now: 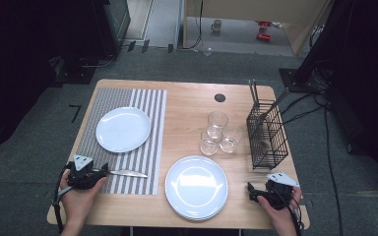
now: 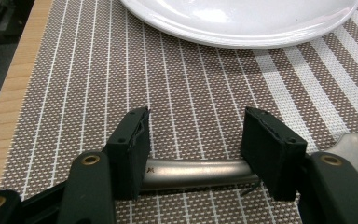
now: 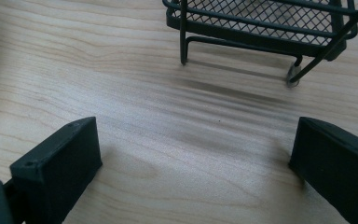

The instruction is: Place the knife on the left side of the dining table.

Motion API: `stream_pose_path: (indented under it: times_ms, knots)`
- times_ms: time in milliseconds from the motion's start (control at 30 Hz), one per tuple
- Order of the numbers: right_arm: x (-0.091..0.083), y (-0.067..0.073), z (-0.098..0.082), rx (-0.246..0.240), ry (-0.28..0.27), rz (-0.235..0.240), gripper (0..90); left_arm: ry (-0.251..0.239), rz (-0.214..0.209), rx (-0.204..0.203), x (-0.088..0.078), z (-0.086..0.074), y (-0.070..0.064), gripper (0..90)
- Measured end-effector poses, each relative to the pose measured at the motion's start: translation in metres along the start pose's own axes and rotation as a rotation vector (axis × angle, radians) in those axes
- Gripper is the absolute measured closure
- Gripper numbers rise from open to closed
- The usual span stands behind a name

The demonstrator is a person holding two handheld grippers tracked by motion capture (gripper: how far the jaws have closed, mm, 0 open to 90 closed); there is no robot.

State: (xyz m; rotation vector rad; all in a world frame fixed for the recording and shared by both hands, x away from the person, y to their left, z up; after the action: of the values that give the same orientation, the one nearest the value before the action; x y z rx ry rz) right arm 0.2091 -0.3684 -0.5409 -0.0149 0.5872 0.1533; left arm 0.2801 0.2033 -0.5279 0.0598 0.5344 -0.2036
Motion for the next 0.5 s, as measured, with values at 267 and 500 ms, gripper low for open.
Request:
stream_pose_path:
  times_ms: [267, 500]
  knots:
    - [0.0, 0.0, 0.0, 0.001, 0.0, 0.001, 0.6, -0.016, -0.054, -0.016, 0.001, 0.0029, 0.0017, 29.1]
    - [0.0001, -0.0002, 0.0, 0.002, -0.001, 0.001, 0.6, -0.088, -0.179, -0.091, 0.0002, 0.0082, 0.0039, 0.0]
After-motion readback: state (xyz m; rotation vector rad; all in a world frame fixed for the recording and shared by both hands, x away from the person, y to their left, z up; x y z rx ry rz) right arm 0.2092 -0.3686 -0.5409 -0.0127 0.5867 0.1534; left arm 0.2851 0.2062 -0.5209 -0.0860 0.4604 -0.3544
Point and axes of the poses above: each handheld gripper's, and its own axes: x roughly forward along the jaws, z roughly out of its top, y roughly to its left, the point moved 2 cm from there along x, roughly forward along the jaws, and after that the axes turned 11 degrees about -y, right-handed, at the moved point
